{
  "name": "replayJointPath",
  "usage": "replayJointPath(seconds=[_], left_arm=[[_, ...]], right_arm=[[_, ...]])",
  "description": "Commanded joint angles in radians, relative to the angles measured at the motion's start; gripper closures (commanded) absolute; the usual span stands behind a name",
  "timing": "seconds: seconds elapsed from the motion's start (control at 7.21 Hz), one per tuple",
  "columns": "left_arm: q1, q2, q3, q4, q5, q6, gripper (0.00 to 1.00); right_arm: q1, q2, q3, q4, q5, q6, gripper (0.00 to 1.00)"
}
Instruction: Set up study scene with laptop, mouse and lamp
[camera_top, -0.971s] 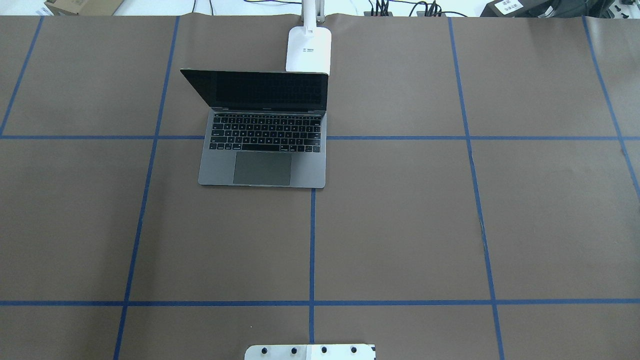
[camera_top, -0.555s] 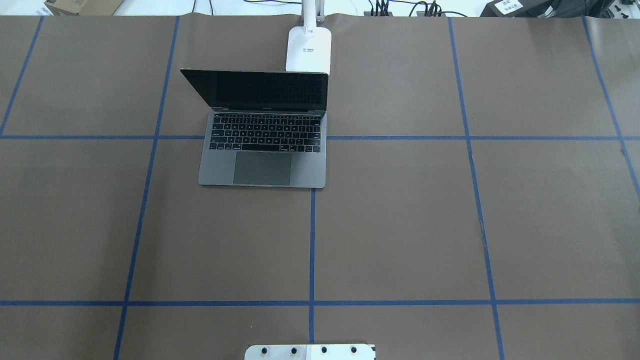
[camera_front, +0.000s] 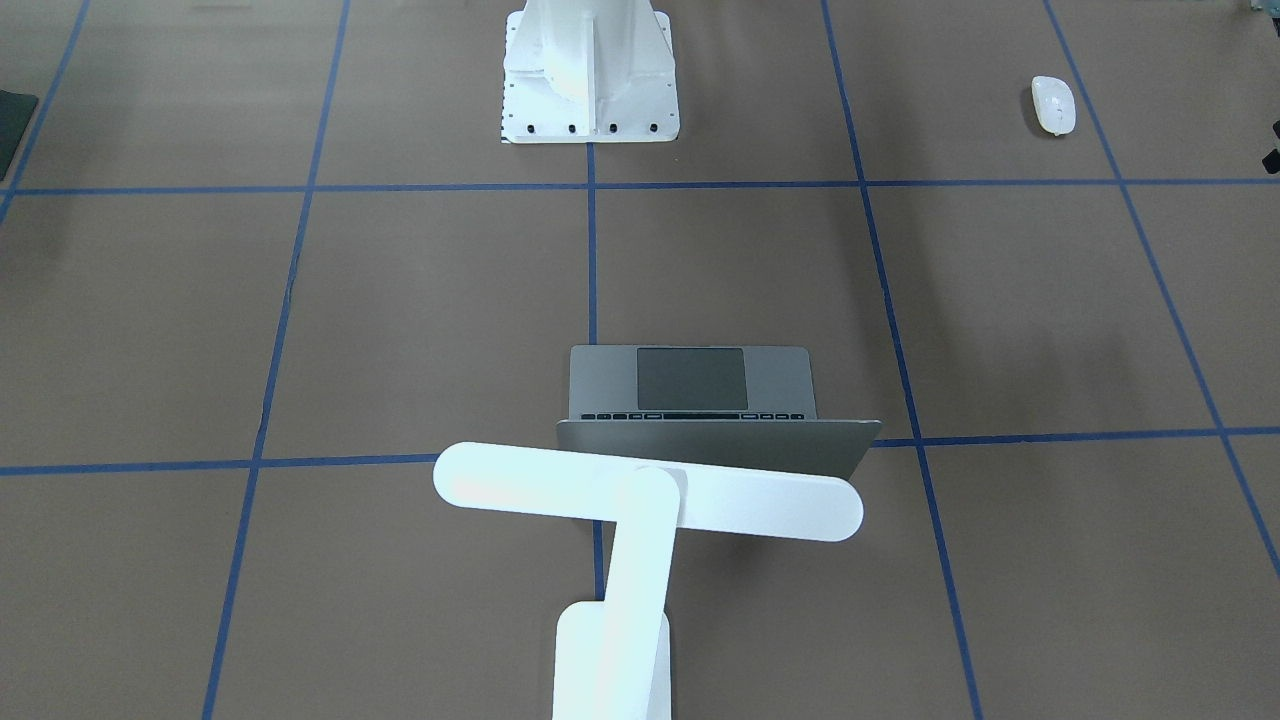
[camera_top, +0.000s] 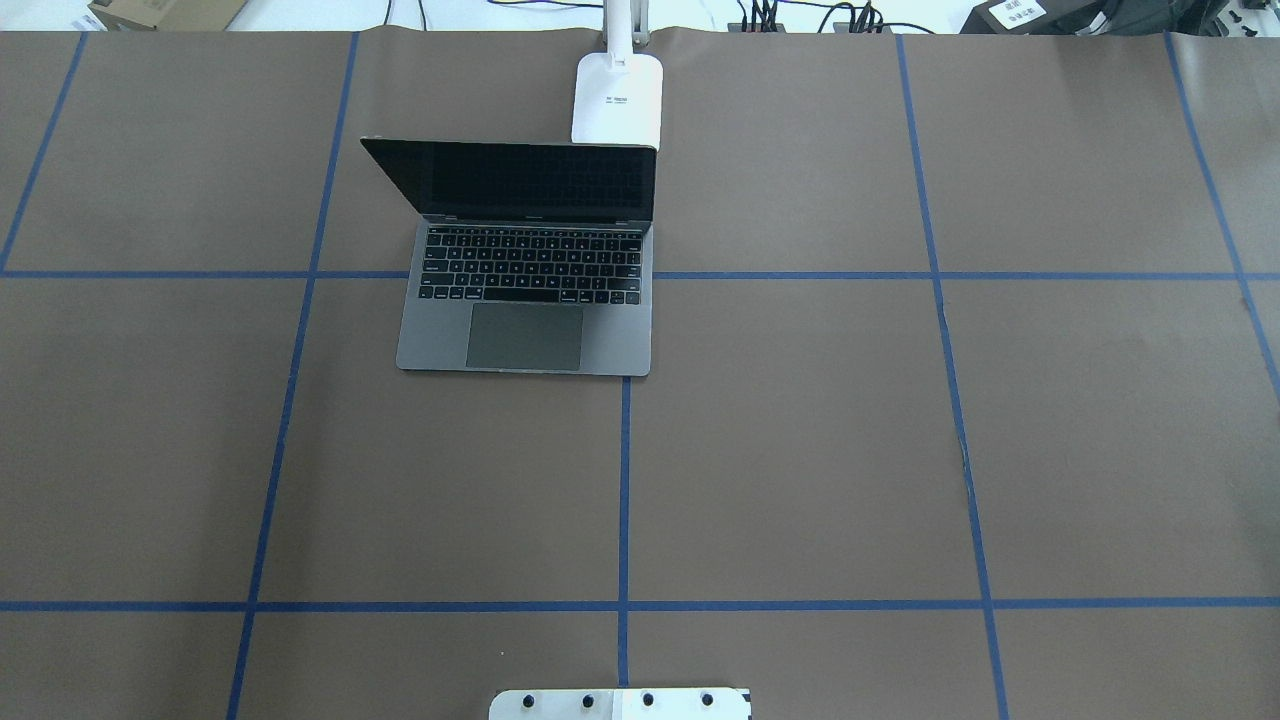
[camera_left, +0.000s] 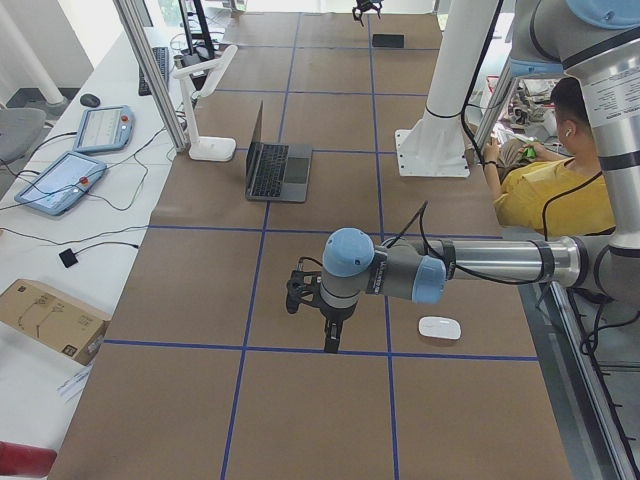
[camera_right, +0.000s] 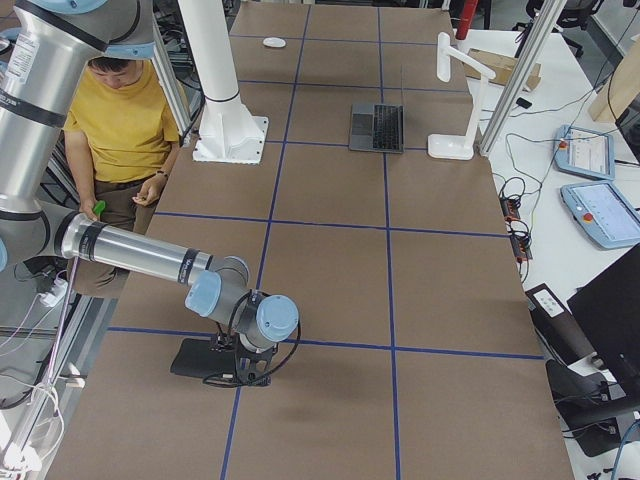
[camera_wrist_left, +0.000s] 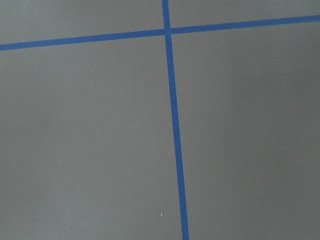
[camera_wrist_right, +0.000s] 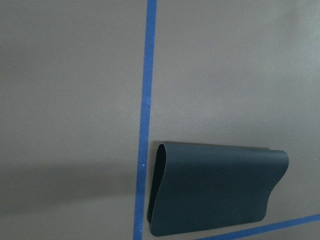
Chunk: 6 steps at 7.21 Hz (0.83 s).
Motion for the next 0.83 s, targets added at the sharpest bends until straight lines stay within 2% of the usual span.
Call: replayJointPath(seconds=[0.0,0.42,0.69], left_arm=[[0.000,0.000,-0.003,0.000,-0.002,0.000,0.00],[0.000,0.000,-0.005,-0.002,-0.002,0.000,0.00],[0.000,0.000,-0.002,-0.002,0.000,0.000,0.00]], right_arm=[[-0.023,-0.015,-0.018,0.000,0.001,-0.005,0.04],[-0.057,-0.012,-0.065,0.000,0.001,-0.008,0.06],[-0.098,0.041,-0.111,0.003,0.004,0.001,0.06]])
